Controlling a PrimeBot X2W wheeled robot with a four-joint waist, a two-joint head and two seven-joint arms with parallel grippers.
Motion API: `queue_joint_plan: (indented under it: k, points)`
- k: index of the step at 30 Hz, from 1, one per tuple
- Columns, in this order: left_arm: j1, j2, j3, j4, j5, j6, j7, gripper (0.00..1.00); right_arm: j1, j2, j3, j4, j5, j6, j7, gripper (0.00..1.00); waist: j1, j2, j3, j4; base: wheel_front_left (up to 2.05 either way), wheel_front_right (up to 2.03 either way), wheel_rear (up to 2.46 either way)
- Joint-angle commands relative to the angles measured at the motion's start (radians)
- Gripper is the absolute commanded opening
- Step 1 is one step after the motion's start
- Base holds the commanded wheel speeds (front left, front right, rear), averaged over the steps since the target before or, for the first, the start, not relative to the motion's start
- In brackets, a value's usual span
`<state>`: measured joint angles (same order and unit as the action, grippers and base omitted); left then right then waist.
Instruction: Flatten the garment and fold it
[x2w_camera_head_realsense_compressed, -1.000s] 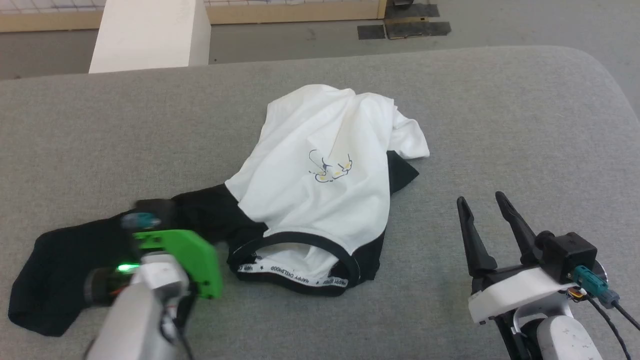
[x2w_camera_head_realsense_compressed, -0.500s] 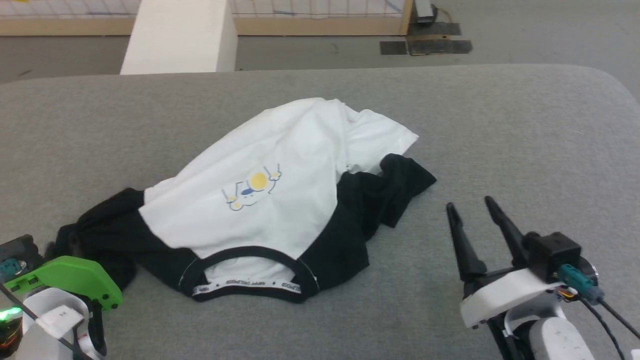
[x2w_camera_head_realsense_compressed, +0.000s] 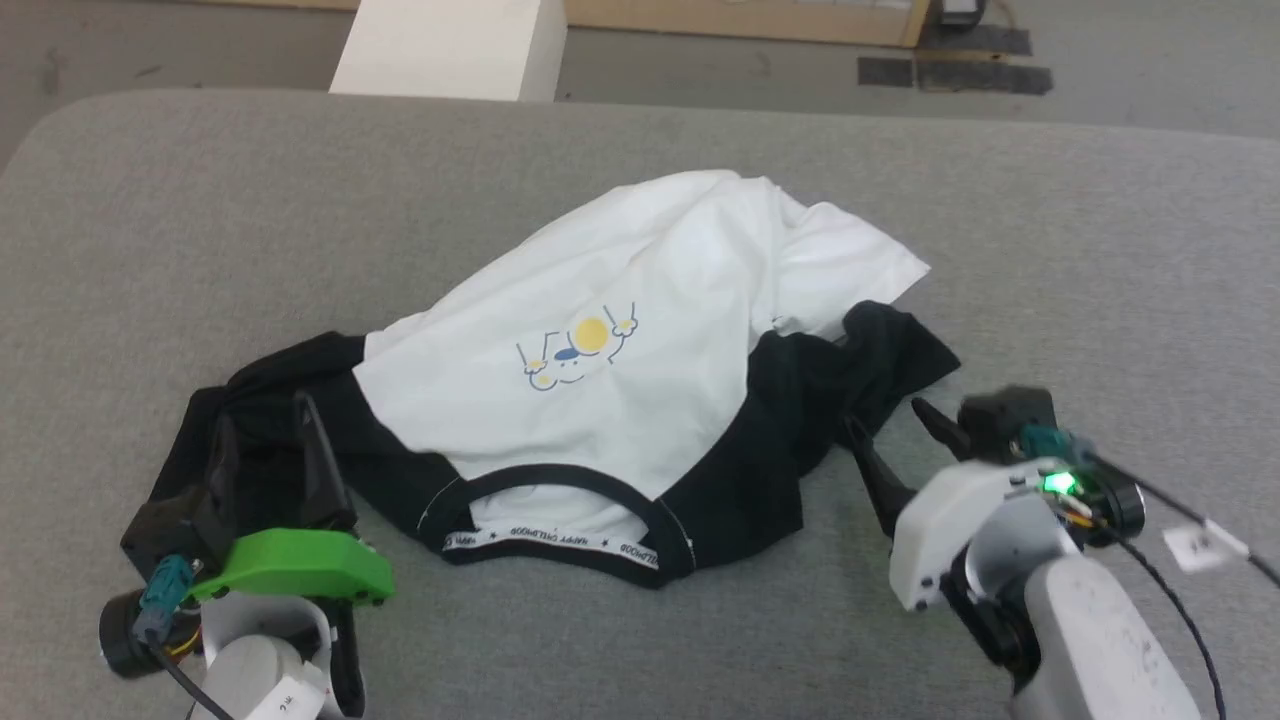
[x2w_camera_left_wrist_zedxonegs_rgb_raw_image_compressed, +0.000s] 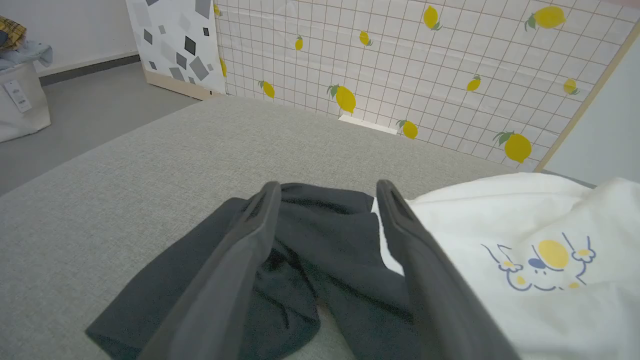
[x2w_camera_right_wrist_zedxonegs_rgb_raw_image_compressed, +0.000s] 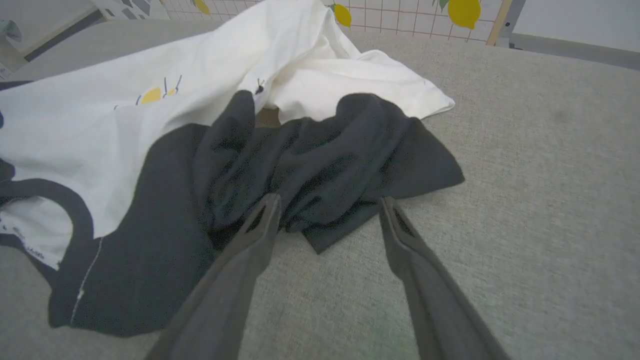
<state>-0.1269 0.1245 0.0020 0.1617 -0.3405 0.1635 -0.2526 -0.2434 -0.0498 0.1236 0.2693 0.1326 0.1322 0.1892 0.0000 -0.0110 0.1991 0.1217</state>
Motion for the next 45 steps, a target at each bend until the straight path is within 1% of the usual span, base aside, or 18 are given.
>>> queue_joint_plan:
  k: [1, 6, 7, 8, 9, 11, 14, 17, 21, 23, 25, 28, 29, 30, 34, 37, 41, 45]
  points:
    - [0.0, -0.01, 0.002, -0.021, 0.016, -0.011, -0.008, 1.0, -0.04, 0.0, -0.001, 0.029, -0.009, -0.002, 0.025, 1.0, 0.0, 0.011, 0.032, 0.031, 0.0, 0.0, 0.0]
    - [-0.01, -0.037, 0.018, -0.044, 0.043, -0.036, -0.009, 1.0, -0.126, 0.0, 0.011, 0.14, -0.027, -0.002, 0.117, 1.0, 0.0, 0.011, 0.055, 0.043, 0.0, 0.0, 0.0]
    - [-0.012, -0.041, 0.023, -0.045, 0.047, -0.042, -0.009, 1.0, -0.142, 0.0, 0.015, 0.161, -0.032, -0.002, 0.132, 0.53, 0.0, 0.011, 0.057, 0.043, 0.0, 0.0, 0.0]
    - [-0.012, -0.044, 0.026, -0.045, 0.05, -0.047, -0.009, 1.0, -0.152, 0.0, 0.018, 0.177, -0.039, -0.002, 0.142, 0.39, 0.0, 0.011, 0.057, 0.042, 0.0, 0.0, 0.0]
    - [-0.011, -0.047, 0.03, -0.041, 0.052, -0.051, -0.009, 1.0, -0.162, 0.0, 0.017, 0.192, -0.046, -0.002, 0.151, 0.0, 0.0, 0.011, 0.057, 0.04, 0.0, 0.0, 0.0]
    - [-0.011, -0.052, 0.04, -0.038, 0.058, -0.057, -0.009, 1.0, -0.174, 0.0, -0.001, 0.207, -0.071, -0.002, 0.159, 0.0, 0.0, 0.011, 0.054, 0.034, 0.0, 0.0, 0.0]
    - [-0.006, -0.056, 0.051, -0.029, 0.067, -0.064, -0.009, 1.0, -0.18, -0.012, -0.062, 0.197, -0.115, -0.002, 0.149, 0.0, 0.0, 0.011, 0.045, 0.02, 0.0, 0.0, 0.0]
    - [-0.002, -0.059, 0.063, -0.019, 0.071, -0.072, -0.009, 1.0, -0.172, -0.059, -0.147, 0.155, -0.154, -0.002, 0.146, 0.0, 0.0, 0.011, 0.034, 0.007, 0.0, 0.0, 0.0]
    - [-0.001, -0.059, 0.068, -0.004, 0.079, -0.089, -0.009, 1.0, -0.149, -0.14, -0.275, 0.092, -0.198, -0.002, 0.168, 0.0, 0.0, 0.011, 0.026, -0.007, 0.0, 0.0, 0.0]
    - [-0.004, -0.057, 0.067, 0.005, 0.081, -0.097, -0.009, 1.0, -0.136, -0.168, -0.339, 0.068, -0.218, -0.002, 0.181, 0.0, 0.0, 0.011, 0.025, -0.013, 0.0, 0.0, 0.0]
    - [-0.008, -0.054, 0.062, 0.016, 0.082, -0.107, -0.009, 1.0, -0.125, -0.193, -0.385, 0.054, -0.242, -0.002, 0.185, 0.0, 0.0, 0.011, 0.026, -0.017, 0.0, 0.0, 0.0]
    - [-0.016, -0.051, 0.055, 0.034, 0.078, -0.118, -0.005, 1.0, -0.118, -0.192, -0.432, 0.057, -0.231, -0.002, 0.173, 0.0, 0.0, 0.011, 0.029, -0.021, 0.0, 0.0, 0.0]
    - [-0.018, -0.049, 0.049, 0.042, 0.076, -0.123, 0.002, 1.0, -0.117, -0.185, -0.445, 0.061, -0.221, -0.002, 0.163, 0.47, 0.0, 0.011, 0.029, -0.023, 0.0, 0.0, 0.0]
    - [-0.018, -0.048, 0.045, 0.047, 0.073, -0.128, 0.013, 1.0, -0.113, -0.178, -0.453, 0.065, -0.216, -0.002, 0.156, 1.0, 0.0, 0.011, 0.028, -0.024, 0.0, 0.0, 0.0]
    - [-0.004, -0.031, 0.03, 0.053, 0.068, -0.145, 0.068, 1.0, -0.091, -0.127, -0.488, 0.055, -0.193, -0.002, 0.11, 1.0, 0.0, 0.011, 0.013, -0.032, 0.0, 0.0, 0.0]
    - [0.033, -0.014, 0.012, 0.033, 0.073, -0.157, 0.118, 1.0, -0.054, -0.082, -0.501, 0.015, -0.165, -0.002, 0.051, 1.0, 0.0, 0.011, -0.01, -0.034, 0.0, 0.0, 0.0]
    - [0.103, 0.002, -0.002, -0.011, 0.071, -0.162, 0.194, 1.0, 0.034, -0.039, -0.488, -0.074, -0.118, -0.002, -0.015, 1.0, 0.0, 0.011, -0.041, -0.033, 0.0, 0.0, 0.0]
    - [0.163, 0.005, -0.005, -0.044, 0.055, -0.153, 0.273, 1.0, 0.136, -0.009, -0.461, -0.18, -0.073, -0.002, -0.05, 1.0, 0.0, 0.011, -0.065, -0.035, 0.0, 0.0, 0.0]
